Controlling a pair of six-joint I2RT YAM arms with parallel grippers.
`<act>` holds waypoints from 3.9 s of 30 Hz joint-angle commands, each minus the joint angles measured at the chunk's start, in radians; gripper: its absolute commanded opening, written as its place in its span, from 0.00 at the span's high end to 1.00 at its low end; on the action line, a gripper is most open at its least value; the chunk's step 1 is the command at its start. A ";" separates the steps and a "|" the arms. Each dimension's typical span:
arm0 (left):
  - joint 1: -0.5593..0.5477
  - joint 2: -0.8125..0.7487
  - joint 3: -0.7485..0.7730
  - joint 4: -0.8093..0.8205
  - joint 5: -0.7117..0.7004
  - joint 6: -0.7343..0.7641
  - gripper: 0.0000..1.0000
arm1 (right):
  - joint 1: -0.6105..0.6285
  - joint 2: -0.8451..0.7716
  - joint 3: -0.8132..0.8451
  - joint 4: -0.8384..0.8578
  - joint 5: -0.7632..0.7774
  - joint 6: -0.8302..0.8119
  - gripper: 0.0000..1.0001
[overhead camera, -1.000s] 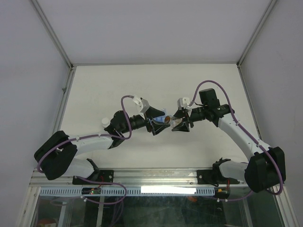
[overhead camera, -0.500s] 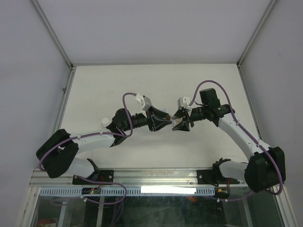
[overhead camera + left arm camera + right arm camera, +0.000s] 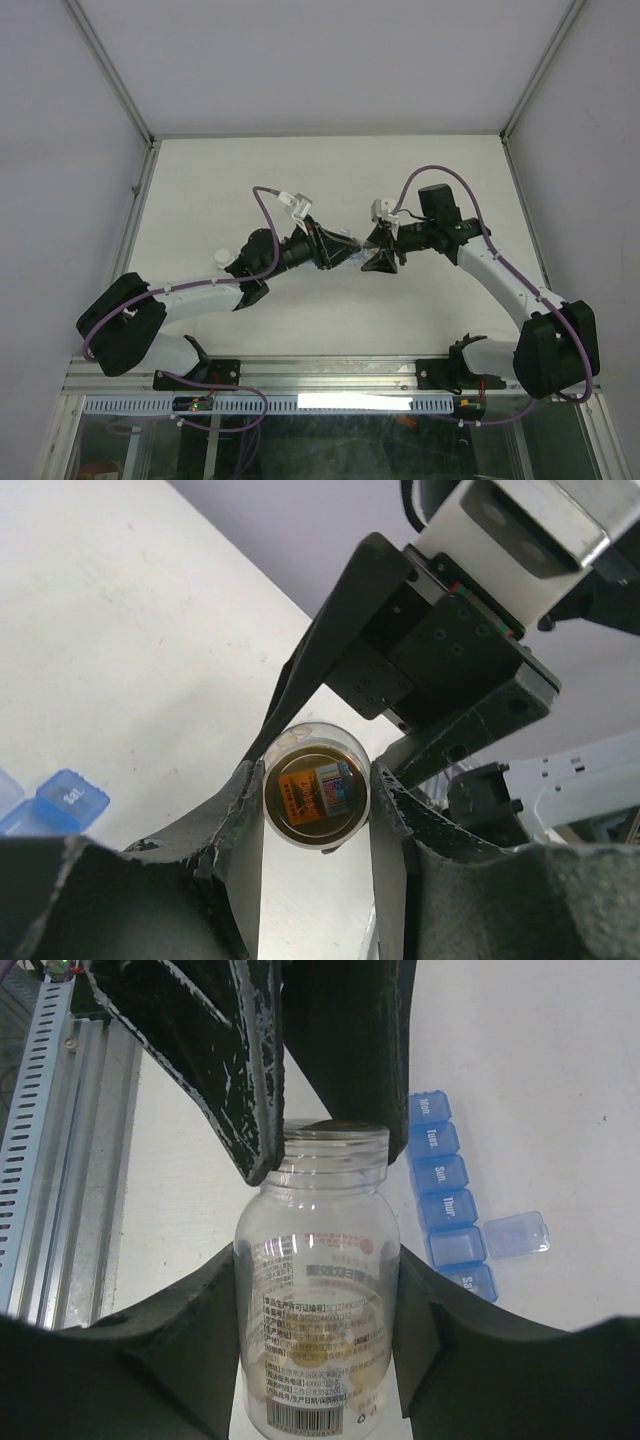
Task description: Sort the pills into containers
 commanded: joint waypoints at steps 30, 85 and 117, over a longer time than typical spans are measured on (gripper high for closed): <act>-0.058 -0.207 0.016 -0.167 -0.358 -0.143 0.01 | -0.074 -0.035 0.014 0.091 -0.030 0.085 1.00; 0.011 0.088 0.099 0.137 0.107 0.035 1.00 | -0.057 -0.058 0.014 -0.030 -0.134 -0.090 1.00; -0.089 -0.028 0.225 -0.325 -0.442 -0.466 0.96 | -0.066 -0.016 -0.005 0.136 0.060 0.103 1.00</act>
